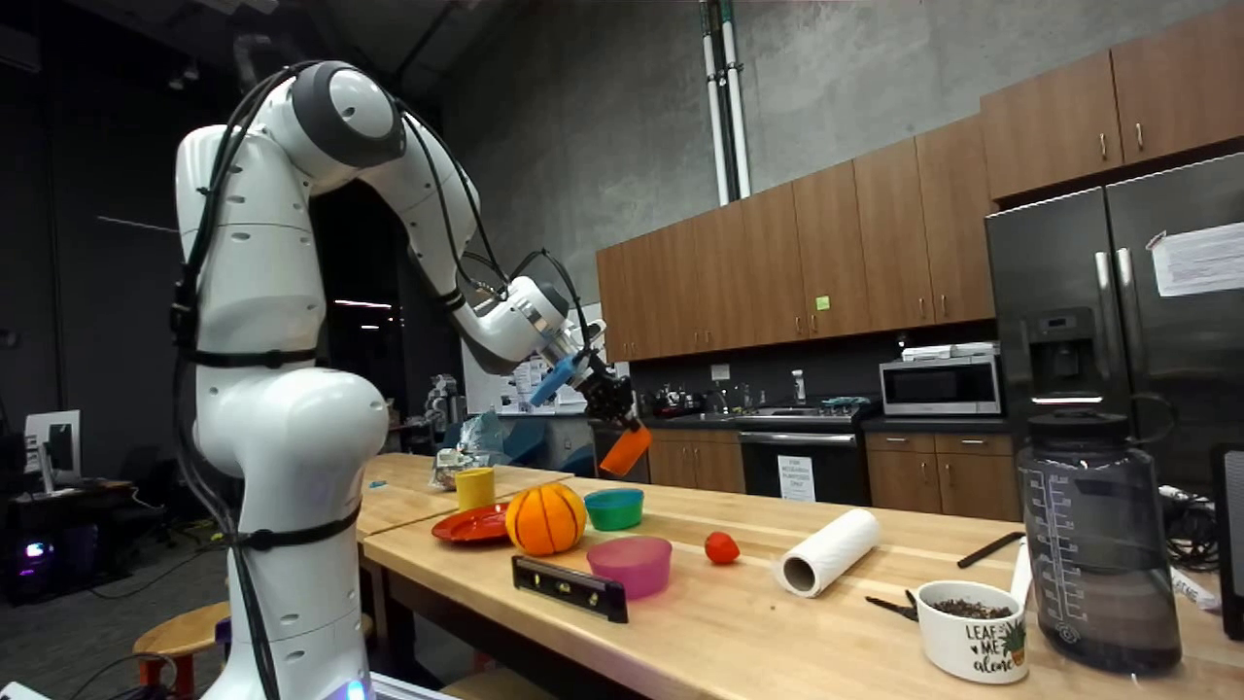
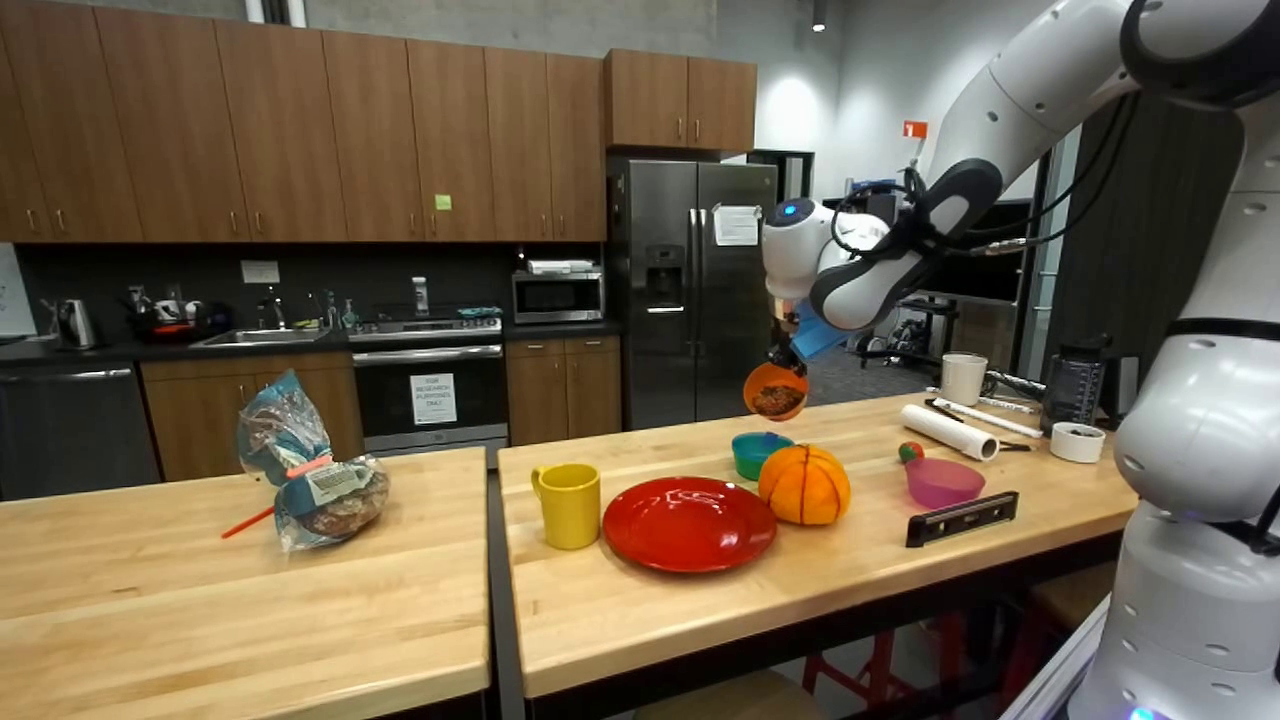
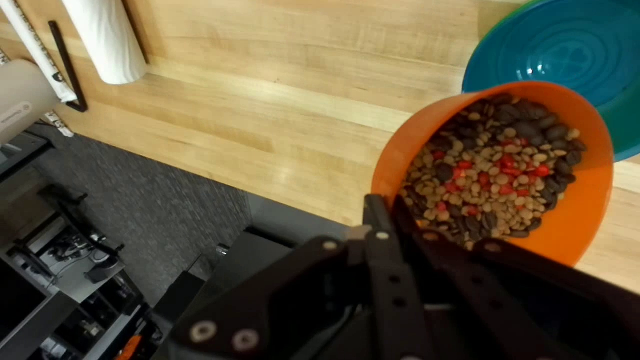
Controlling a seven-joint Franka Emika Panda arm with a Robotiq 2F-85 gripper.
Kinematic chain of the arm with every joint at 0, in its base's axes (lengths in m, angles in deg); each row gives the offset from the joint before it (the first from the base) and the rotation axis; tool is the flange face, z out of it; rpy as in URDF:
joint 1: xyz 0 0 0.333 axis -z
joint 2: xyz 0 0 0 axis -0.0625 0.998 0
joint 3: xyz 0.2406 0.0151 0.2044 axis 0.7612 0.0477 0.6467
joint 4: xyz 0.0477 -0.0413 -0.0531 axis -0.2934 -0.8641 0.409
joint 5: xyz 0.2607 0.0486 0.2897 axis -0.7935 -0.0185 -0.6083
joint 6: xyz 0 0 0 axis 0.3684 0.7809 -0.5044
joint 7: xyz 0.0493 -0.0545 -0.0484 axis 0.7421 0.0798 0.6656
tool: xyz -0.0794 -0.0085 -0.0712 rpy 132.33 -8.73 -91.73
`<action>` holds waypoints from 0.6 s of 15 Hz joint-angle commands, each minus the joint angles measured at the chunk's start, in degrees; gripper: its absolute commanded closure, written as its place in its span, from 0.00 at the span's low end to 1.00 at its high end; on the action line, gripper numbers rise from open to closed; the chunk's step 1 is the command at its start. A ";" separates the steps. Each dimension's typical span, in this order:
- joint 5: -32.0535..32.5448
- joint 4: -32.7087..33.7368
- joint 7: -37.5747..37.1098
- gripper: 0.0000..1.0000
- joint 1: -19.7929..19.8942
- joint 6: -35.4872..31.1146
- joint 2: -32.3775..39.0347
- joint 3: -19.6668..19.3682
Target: Pour the objects in the orange bowl into the green bowl.
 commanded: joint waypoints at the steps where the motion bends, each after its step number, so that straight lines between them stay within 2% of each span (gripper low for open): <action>1: 7.40 -0.73 -6.22 0.99 -0.29 -1.08 -0.28 -0.23; 6: 15.14 -2.46 -13.00 0.99 -1.09 -1.29 -0.07 -0.40; 9: 21.28 -3.63 -19.53 0.99 -1.52 -1.50 -0.41 -0.39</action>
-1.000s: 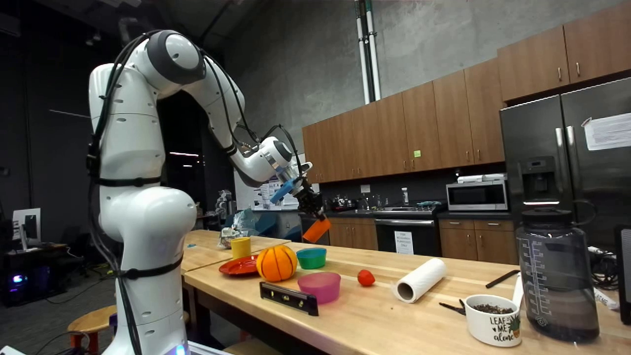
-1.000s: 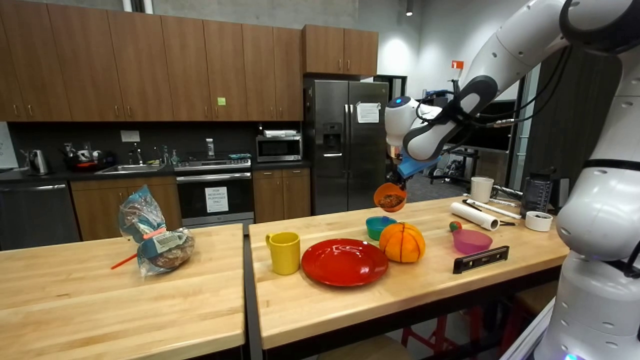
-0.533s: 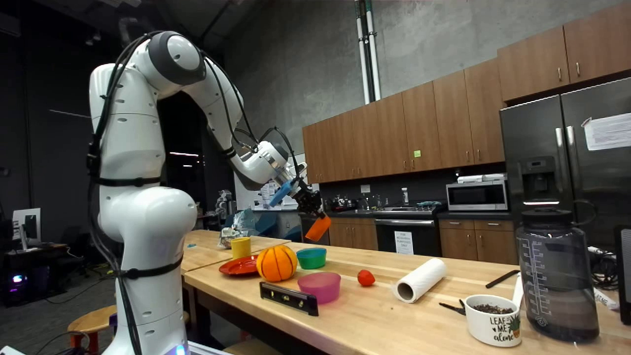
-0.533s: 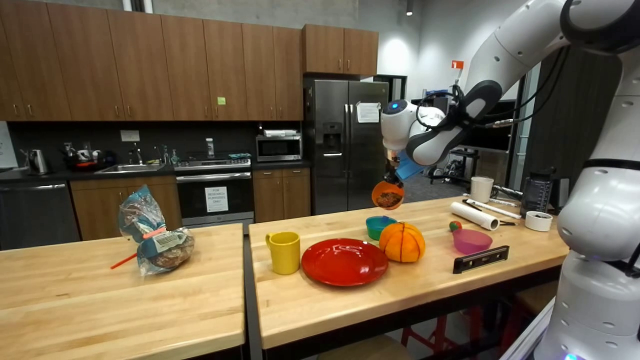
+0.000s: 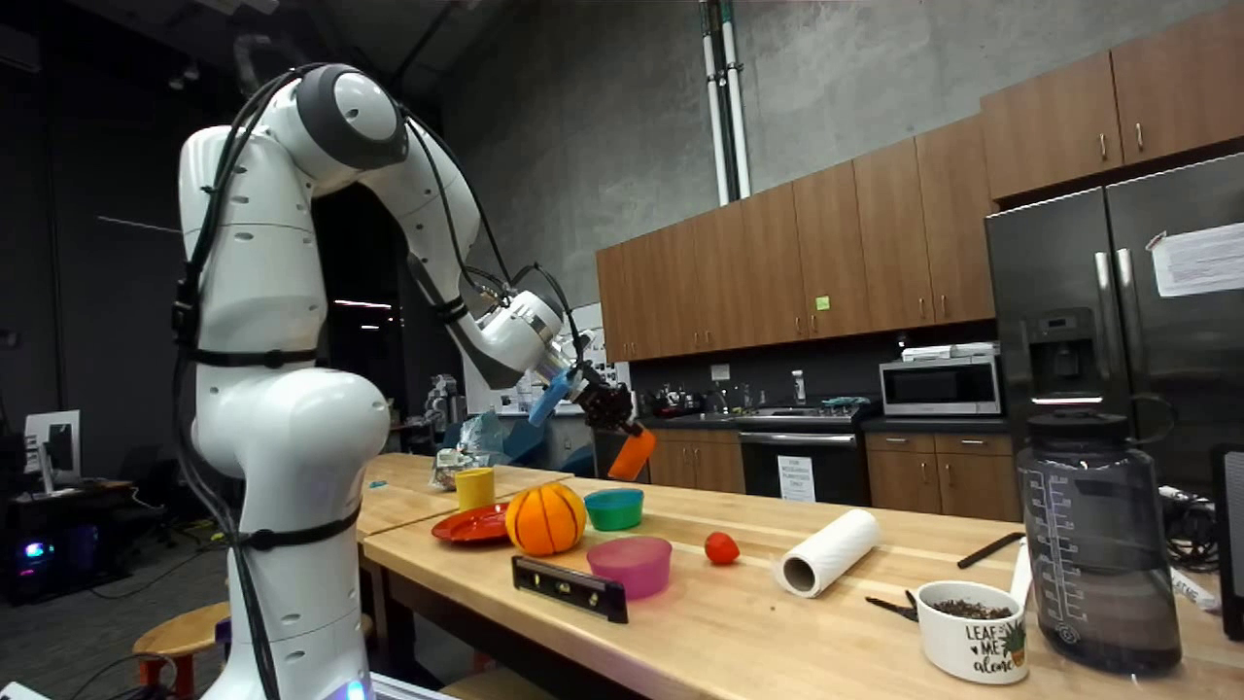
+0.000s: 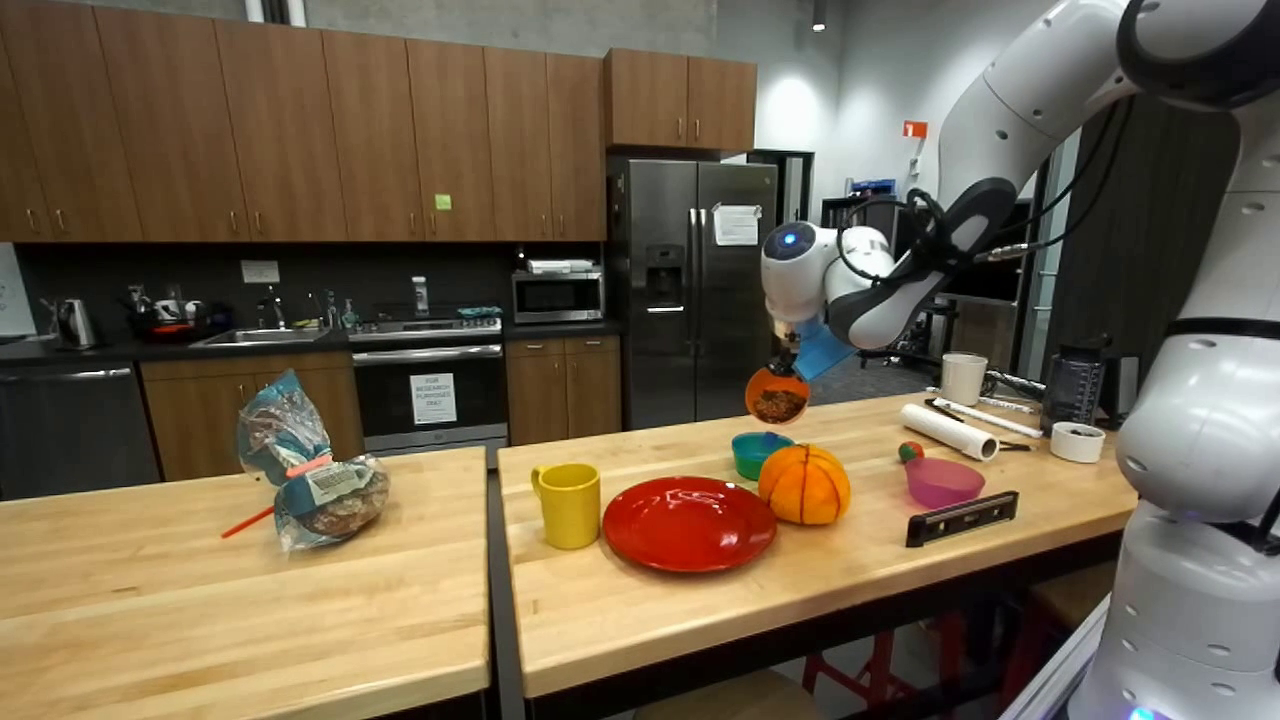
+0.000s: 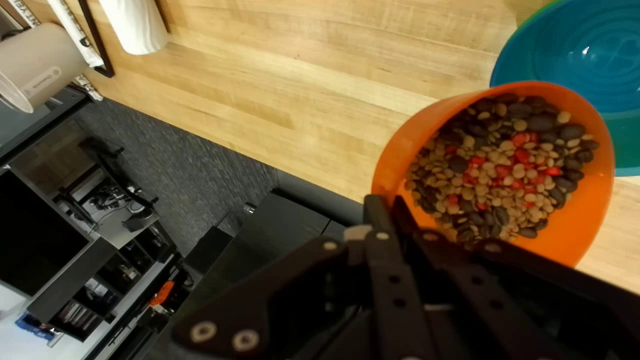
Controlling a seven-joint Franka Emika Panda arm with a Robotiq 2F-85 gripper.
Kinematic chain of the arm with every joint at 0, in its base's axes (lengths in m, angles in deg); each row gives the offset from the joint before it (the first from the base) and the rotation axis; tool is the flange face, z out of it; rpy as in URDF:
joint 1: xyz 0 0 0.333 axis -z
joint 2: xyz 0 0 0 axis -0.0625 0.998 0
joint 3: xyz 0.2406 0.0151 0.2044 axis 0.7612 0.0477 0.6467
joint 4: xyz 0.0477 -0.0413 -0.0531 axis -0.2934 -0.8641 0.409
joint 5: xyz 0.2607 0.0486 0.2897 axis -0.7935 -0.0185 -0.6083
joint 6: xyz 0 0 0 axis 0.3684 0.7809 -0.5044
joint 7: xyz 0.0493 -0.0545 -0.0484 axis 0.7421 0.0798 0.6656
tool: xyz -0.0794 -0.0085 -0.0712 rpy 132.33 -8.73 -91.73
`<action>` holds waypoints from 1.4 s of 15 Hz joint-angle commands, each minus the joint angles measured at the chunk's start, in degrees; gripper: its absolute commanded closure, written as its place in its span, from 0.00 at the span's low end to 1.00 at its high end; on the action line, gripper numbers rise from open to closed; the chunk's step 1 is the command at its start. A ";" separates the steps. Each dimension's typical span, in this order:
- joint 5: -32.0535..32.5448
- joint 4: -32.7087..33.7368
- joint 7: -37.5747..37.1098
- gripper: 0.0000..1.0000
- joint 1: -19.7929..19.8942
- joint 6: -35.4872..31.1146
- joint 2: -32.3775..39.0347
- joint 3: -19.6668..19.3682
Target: Pour the objects in the orange bowl into the green bowl.
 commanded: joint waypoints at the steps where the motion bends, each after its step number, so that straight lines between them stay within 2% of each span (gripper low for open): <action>1: 7.80 -1.55 -8.25 0.99 -0.84 -0.73 -1.16 -0.42; 7: 19.35 -3.15 -21.74 0.99 -1.85 0.22 -1.20 -0.59; 17: 32.15 -5.63 -38.36 0.99 -2.98 1.94 -2.02 -0.65; 21: 33.89 -6.23 -41.19 0.99 -3.26 2.79 -2.15 -0.85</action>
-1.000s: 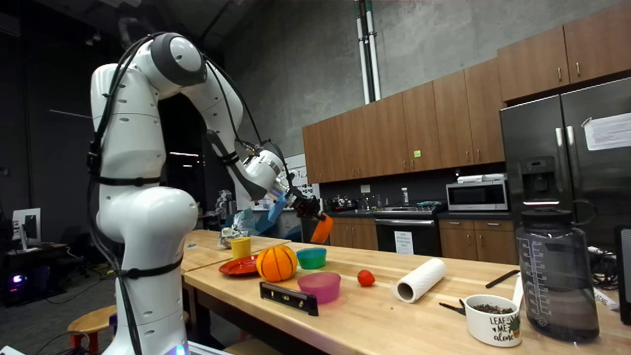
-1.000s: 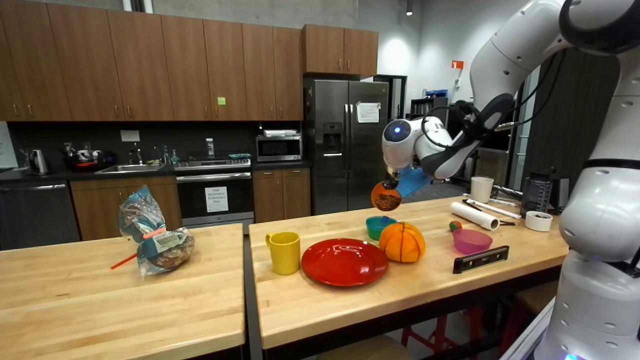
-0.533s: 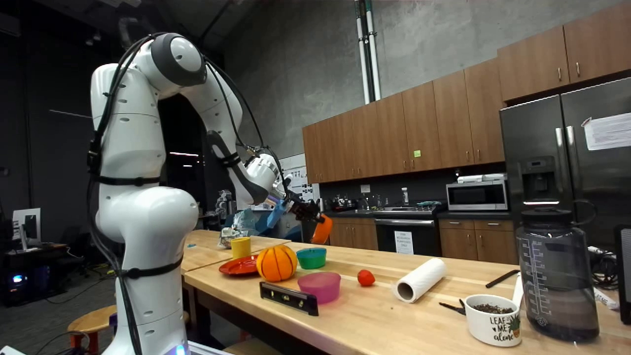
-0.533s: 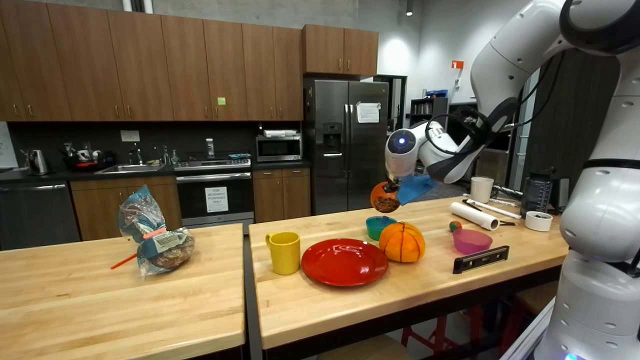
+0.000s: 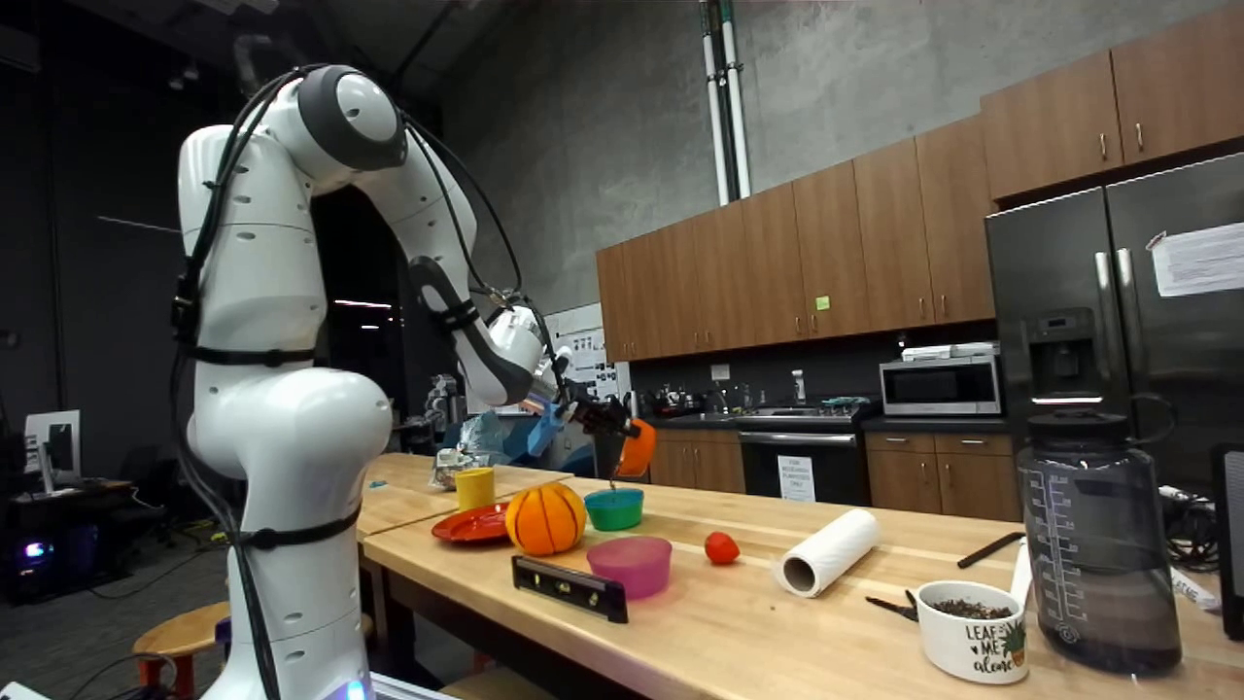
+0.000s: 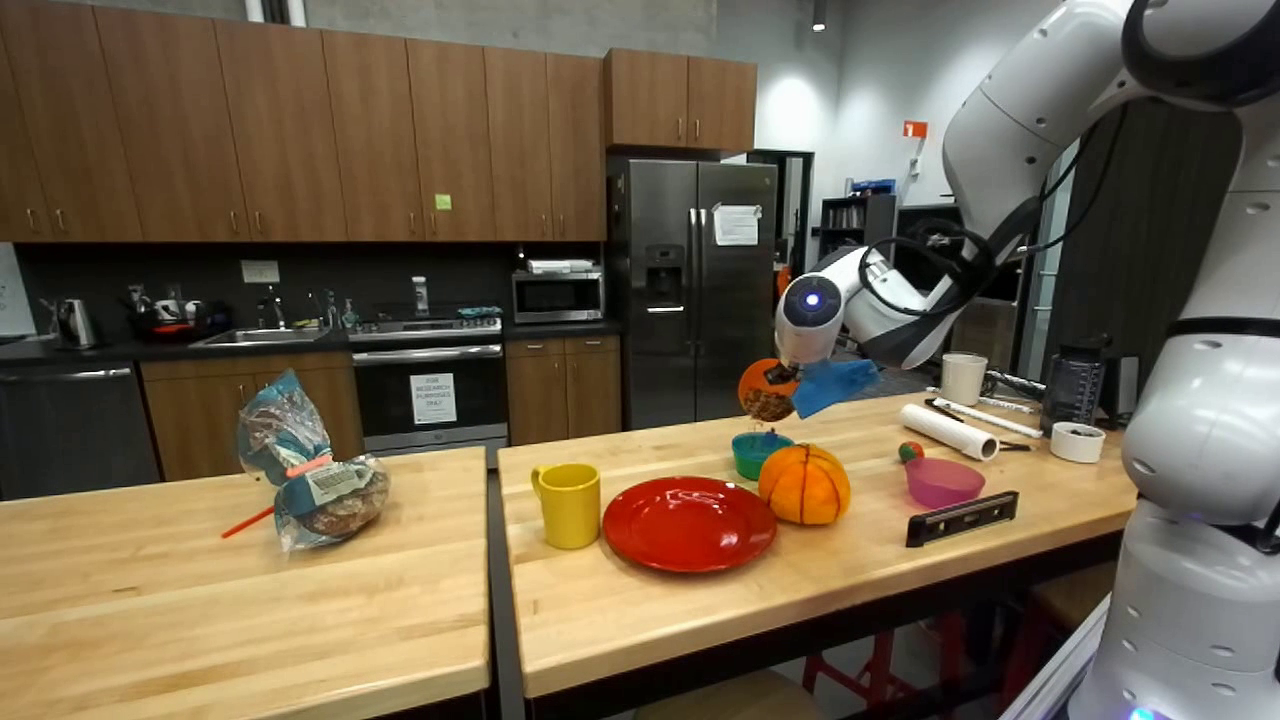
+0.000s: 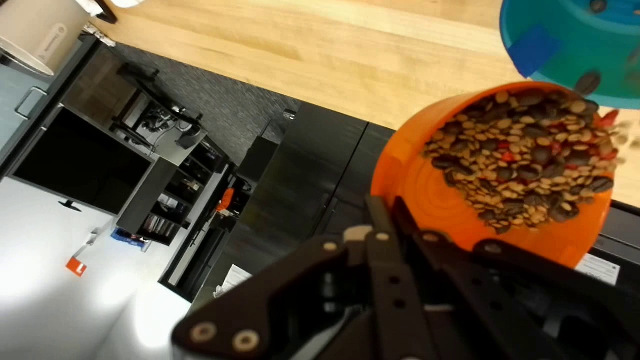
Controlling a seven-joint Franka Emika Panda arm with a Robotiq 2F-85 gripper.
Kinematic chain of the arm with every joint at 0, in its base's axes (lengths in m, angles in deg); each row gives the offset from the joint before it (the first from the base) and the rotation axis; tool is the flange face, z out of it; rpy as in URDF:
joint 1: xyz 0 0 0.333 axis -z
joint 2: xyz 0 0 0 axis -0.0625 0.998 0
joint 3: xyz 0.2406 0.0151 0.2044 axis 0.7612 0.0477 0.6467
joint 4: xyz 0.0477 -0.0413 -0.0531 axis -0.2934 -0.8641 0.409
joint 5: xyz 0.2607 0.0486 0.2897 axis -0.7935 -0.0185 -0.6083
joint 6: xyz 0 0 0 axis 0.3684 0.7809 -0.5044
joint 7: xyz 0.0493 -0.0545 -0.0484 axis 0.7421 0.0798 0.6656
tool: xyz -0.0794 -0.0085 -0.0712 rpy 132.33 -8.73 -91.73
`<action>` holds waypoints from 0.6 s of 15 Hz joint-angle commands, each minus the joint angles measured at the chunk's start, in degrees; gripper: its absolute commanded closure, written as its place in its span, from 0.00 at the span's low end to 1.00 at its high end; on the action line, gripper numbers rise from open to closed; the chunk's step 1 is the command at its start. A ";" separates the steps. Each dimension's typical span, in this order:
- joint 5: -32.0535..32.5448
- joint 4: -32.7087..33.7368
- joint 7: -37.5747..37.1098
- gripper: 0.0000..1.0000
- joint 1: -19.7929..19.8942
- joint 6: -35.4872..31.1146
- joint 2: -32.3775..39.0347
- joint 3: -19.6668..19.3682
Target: Pour the objects in the orange bowl into the green bowl.
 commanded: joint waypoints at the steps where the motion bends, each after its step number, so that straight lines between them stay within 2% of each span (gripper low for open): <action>1: 2.50 -1.66 -3.46 0.99 -1.14 1.50 -2.11 -0.80; 9: 4.94 -3.39 -7.28 0.99 -1.30 2.21 -3.43 -1.09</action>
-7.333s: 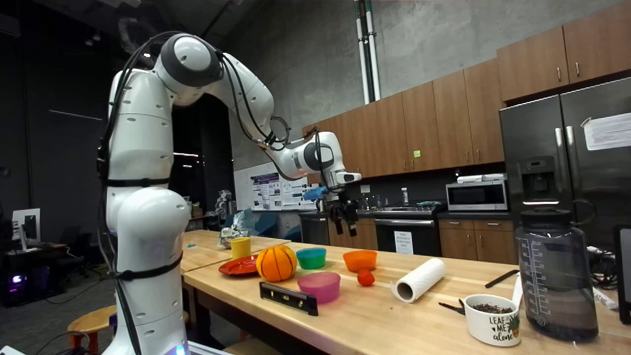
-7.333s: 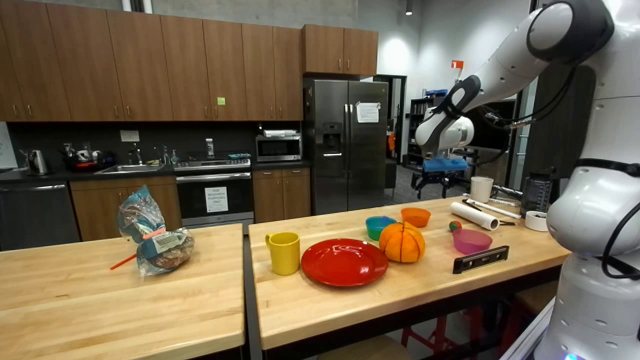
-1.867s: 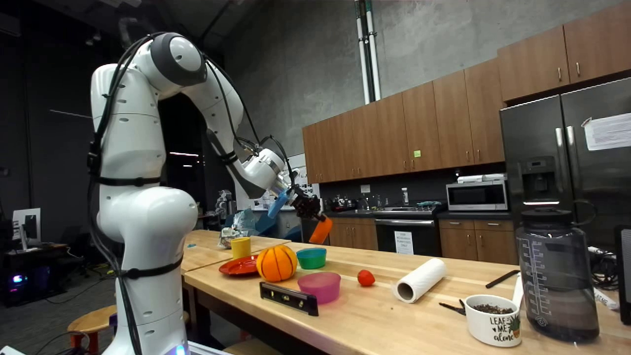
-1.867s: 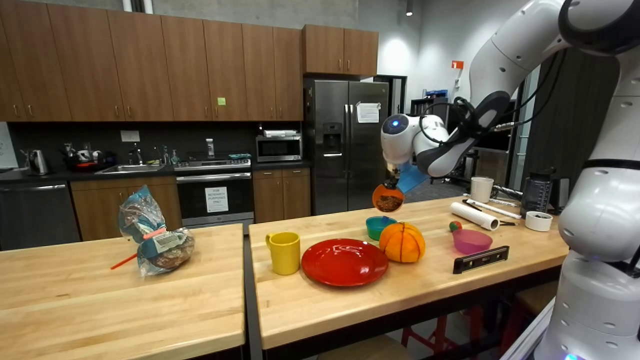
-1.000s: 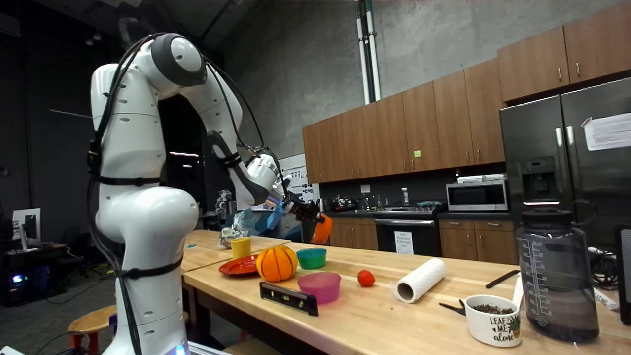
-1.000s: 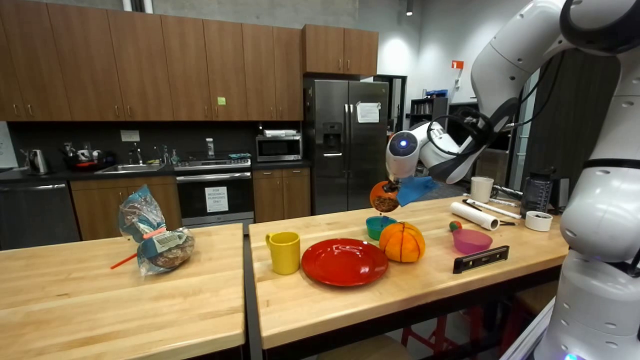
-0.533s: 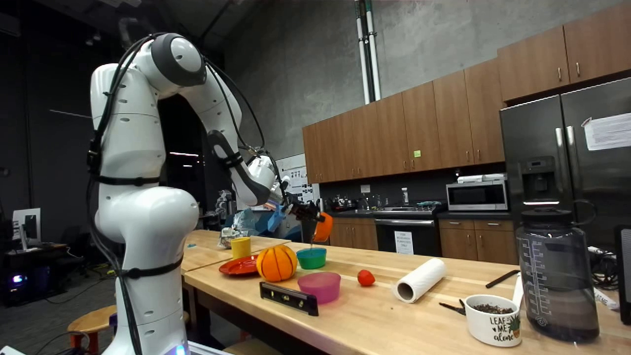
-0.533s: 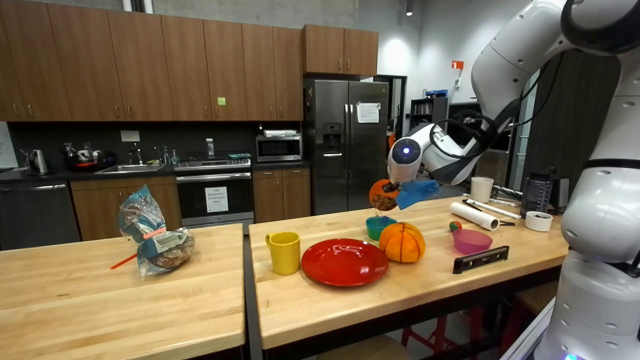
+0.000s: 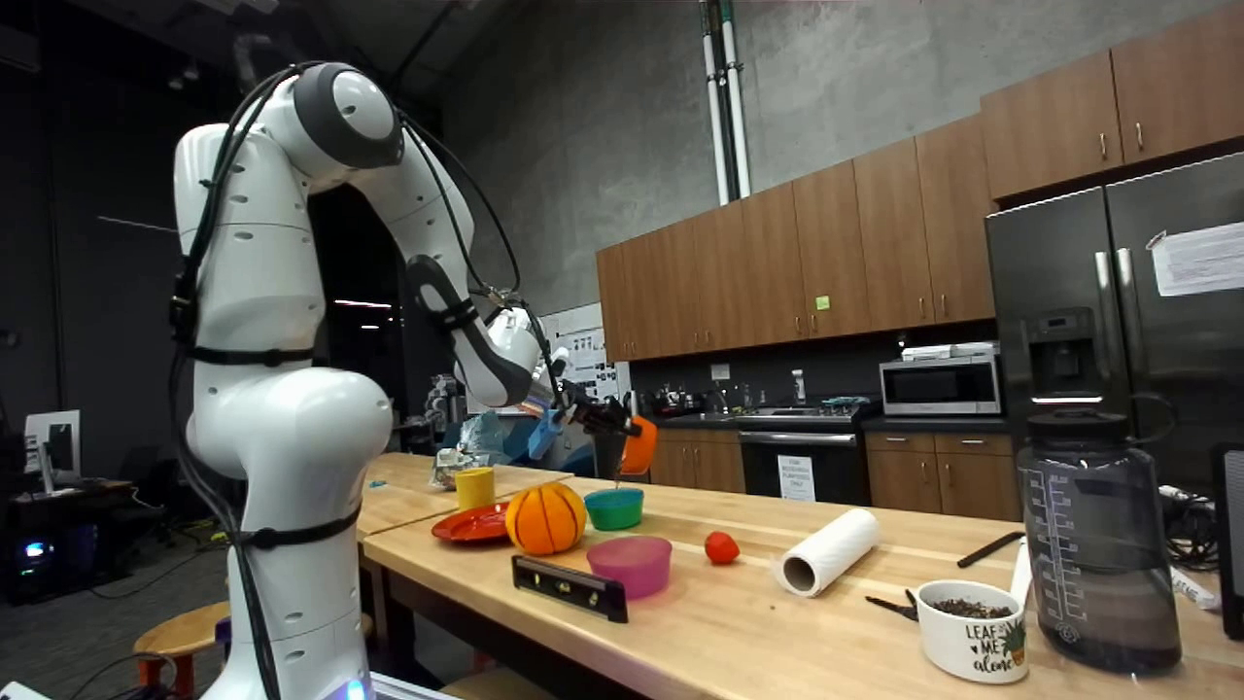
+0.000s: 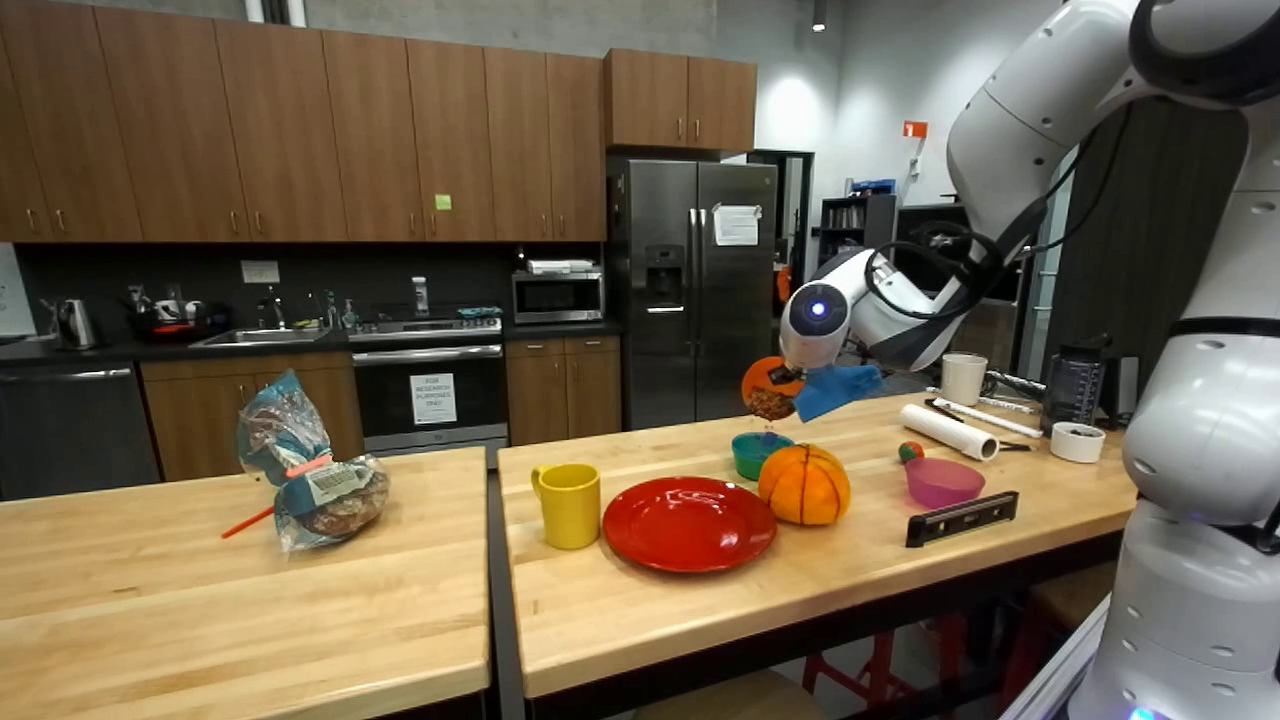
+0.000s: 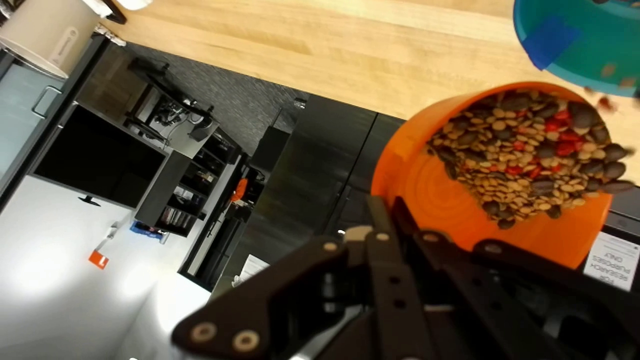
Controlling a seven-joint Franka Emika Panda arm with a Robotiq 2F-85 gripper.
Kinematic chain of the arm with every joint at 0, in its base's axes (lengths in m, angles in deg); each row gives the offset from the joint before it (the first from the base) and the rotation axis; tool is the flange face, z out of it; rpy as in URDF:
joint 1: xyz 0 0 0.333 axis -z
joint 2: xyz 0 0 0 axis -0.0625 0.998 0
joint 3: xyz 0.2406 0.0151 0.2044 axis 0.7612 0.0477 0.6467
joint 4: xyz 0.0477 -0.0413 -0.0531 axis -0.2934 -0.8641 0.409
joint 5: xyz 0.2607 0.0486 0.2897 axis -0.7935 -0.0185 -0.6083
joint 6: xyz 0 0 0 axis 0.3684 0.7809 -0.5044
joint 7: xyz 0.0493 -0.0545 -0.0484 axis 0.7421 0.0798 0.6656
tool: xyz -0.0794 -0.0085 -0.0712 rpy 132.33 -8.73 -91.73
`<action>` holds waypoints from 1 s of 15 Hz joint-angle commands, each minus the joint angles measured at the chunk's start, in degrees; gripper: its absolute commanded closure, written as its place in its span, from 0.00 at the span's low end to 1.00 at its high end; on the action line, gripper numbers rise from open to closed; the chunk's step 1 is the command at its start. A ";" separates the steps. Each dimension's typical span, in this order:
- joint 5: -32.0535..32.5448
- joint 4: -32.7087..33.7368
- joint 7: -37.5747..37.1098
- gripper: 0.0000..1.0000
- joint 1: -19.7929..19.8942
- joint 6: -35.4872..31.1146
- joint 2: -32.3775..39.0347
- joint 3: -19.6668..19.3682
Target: Pour the objects in the orange bowl into the green bowl.
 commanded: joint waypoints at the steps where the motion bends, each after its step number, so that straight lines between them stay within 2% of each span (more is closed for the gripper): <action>1: 1.69 -2.15 -2.00 0.99 -1.00 0.38 -2.87 -1.11; 15: 2.30 -3.62 -3.71 0.99 -1.62 0.35 -5.04 -1.27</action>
